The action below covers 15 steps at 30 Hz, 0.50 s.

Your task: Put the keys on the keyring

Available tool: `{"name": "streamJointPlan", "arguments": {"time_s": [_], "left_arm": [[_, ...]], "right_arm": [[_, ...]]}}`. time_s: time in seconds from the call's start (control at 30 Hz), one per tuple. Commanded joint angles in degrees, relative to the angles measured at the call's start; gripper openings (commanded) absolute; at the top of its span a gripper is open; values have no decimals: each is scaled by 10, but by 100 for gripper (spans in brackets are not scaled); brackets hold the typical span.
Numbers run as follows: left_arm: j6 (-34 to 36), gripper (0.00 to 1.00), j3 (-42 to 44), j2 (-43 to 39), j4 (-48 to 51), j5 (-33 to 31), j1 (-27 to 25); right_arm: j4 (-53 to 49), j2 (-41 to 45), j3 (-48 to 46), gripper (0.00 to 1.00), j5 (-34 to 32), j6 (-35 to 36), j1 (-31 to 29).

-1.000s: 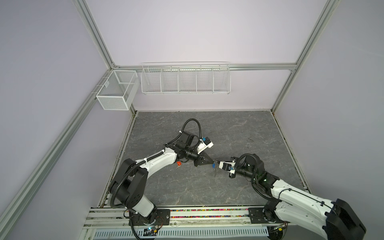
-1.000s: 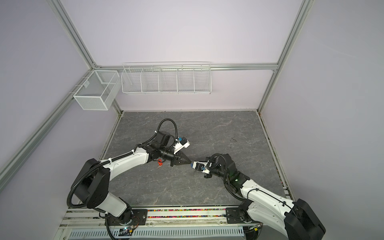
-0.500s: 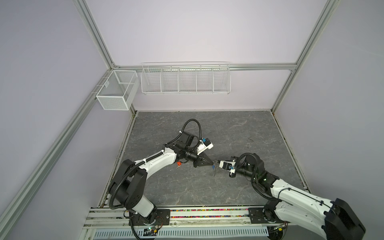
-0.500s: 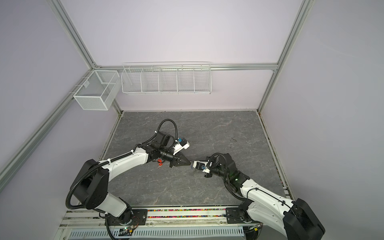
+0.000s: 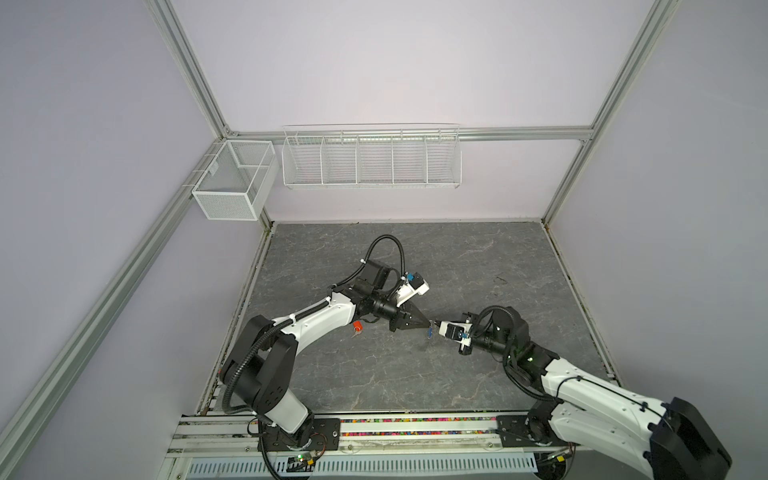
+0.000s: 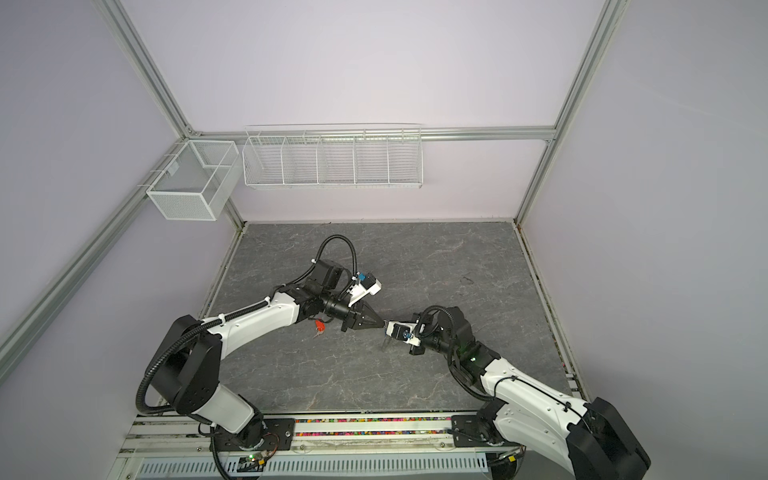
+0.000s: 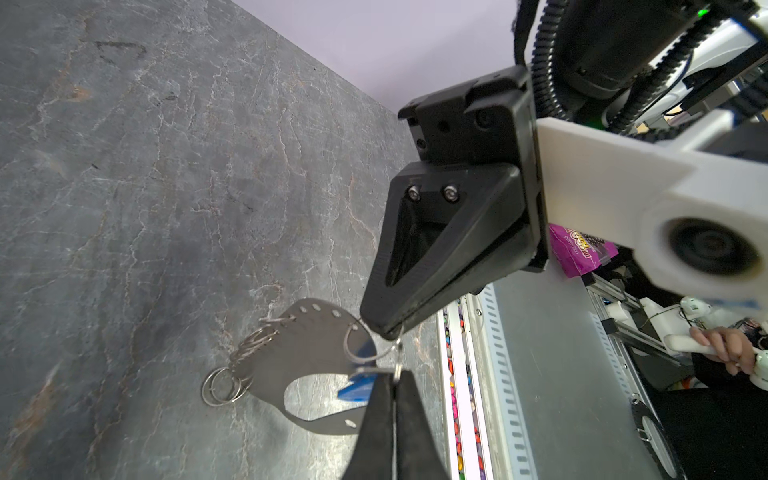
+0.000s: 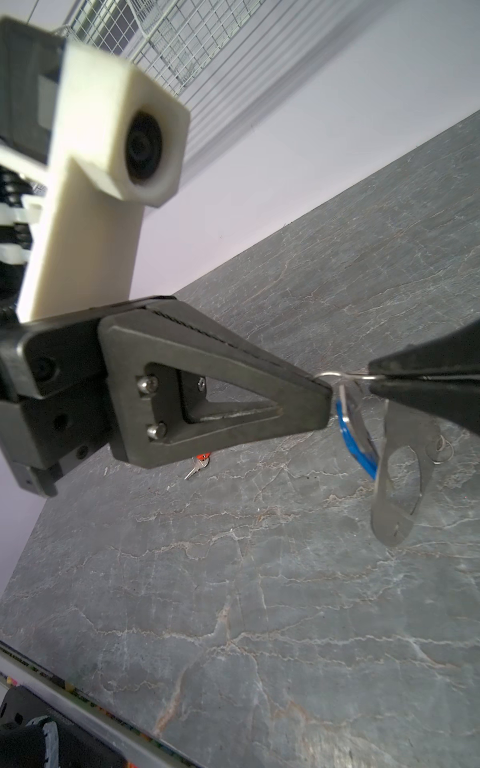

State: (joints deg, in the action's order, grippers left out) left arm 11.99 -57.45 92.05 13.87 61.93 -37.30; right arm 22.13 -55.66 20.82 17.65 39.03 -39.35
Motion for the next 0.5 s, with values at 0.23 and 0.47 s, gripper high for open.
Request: {"name": "streamJointPlan", "arguments": {"time_s": [0.23,0.47], "left_arm": [[-39,0,-10,26,-39,26,2],[-46,0,-7,26,-41,41,3]], "right_arm": [[15,27,-20,7,18,-3,1],[17,25,-23,7,8,-5,1]]}}
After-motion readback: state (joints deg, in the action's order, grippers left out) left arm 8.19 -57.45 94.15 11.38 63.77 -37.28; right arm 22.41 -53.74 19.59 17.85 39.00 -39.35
